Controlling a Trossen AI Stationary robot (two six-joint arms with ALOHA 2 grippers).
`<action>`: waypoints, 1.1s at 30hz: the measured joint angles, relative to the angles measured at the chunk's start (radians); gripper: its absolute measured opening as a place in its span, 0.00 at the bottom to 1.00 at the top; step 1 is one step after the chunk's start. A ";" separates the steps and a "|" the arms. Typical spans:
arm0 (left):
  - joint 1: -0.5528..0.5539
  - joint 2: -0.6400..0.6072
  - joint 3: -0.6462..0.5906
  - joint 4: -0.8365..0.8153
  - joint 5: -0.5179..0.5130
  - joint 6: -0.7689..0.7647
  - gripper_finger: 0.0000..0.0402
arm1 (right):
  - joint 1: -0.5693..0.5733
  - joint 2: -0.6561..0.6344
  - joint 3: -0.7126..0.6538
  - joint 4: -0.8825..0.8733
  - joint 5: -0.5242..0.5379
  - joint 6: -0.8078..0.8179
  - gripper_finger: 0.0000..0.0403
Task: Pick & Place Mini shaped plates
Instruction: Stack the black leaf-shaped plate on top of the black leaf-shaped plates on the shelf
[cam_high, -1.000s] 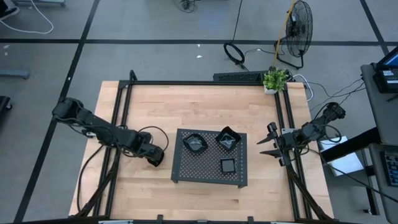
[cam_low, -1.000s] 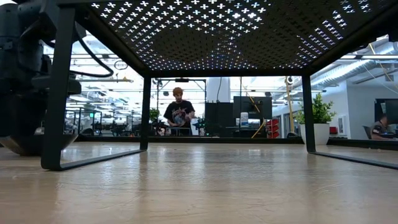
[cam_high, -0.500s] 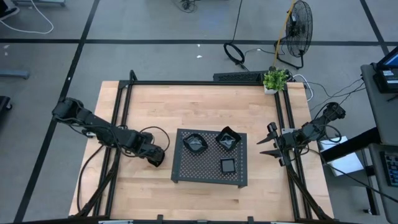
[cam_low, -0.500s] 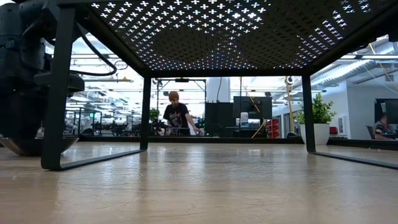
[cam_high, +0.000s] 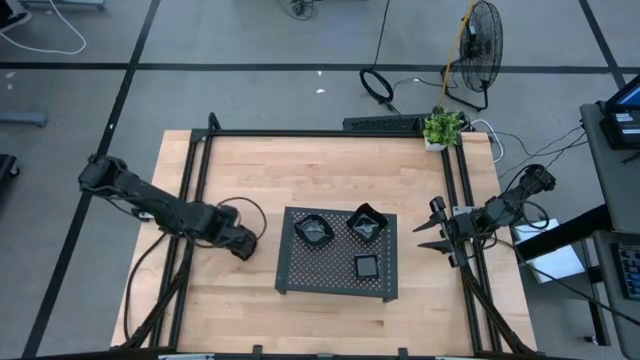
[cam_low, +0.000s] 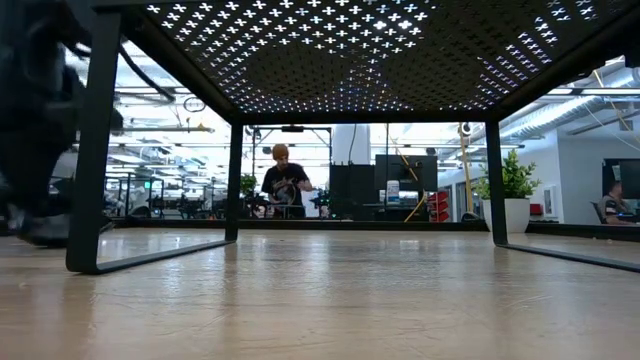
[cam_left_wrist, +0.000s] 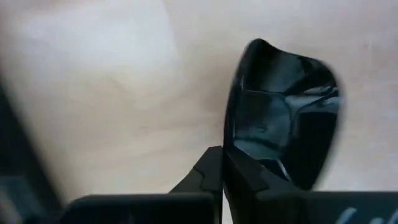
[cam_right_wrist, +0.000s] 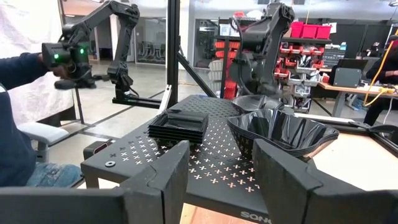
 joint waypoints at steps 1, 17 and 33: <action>0.002 -0.017 0.019 -0.054 -0.024 -0.001 0.01 | 0.000 0.000 0.000 0.000 0.000 0.000 0.41; 0.139 -0.207 0.579 -0.132 -0.673 0.909 0.01 | 0.000 0.000 0.000 0.000 0.000 0.000 0.41; 0.282 0.040 0.668 0.436 0.049 2.594 0.03 | 0.000 0.000 0.000 0.000 0.000 0.000 0.41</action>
